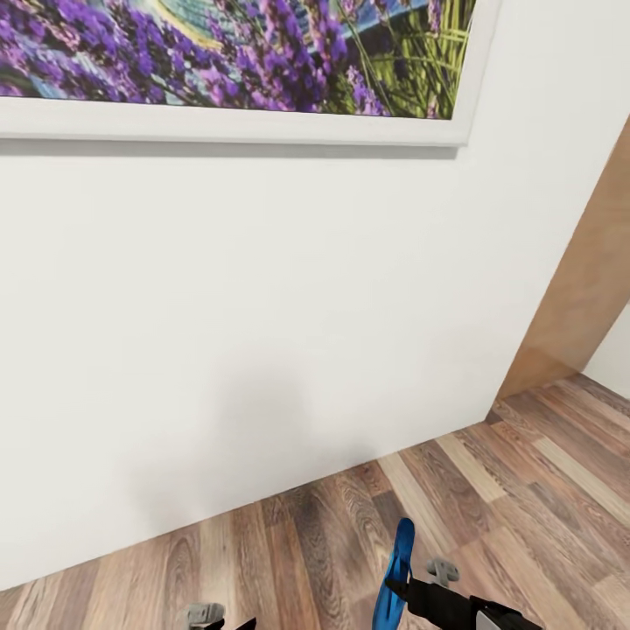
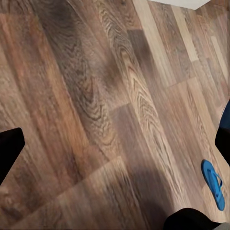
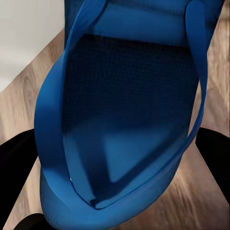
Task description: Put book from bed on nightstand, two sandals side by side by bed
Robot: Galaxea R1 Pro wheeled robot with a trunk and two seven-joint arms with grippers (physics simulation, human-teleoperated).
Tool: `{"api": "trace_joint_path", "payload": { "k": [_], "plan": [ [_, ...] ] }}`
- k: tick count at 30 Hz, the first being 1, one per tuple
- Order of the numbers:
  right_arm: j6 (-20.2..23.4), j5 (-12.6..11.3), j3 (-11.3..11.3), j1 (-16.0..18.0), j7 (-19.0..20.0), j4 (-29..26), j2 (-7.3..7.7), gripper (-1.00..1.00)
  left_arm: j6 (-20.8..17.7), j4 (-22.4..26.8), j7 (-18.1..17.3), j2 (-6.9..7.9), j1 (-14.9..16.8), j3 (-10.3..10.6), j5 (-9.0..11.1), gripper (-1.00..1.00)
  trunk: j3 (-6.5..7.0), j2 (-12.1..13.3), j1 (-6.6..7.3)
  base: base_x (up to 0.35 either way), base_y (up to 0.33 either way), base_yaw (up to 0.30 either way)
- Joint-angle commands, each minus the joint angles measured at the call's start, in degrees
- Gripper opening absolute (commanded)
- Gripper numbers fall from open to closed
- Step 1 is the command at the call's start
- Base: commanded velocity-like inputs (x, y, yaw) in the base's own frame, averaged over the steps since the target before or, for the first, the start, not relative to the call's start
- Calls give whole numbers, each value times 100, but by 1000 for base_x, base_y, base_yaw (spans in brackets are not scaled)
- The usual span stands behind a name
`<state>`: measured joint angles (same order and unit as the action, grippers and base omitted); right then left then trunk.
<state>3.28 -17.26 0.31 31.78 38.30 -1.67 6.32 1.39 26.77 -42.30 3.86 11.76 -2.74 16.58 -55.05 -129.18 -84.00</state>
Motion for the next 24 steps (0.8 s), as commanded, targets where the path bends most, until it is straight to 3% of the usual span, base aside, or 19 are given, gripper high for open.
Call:
{"api": "trace_joint_path", "payload": {
  "k": [1,24],
  "plan": [
    [34,-40,4,3,19,0,1,-100,10,-5,-24,0,2,-7,15,100,-5,-2,1,5,4,-281],
    [33,-40,4,3,19,0,1,-100,11,-5,-24,0,2,-7,15,100,-5,-2,1,0,0,-279]
  ]
}}
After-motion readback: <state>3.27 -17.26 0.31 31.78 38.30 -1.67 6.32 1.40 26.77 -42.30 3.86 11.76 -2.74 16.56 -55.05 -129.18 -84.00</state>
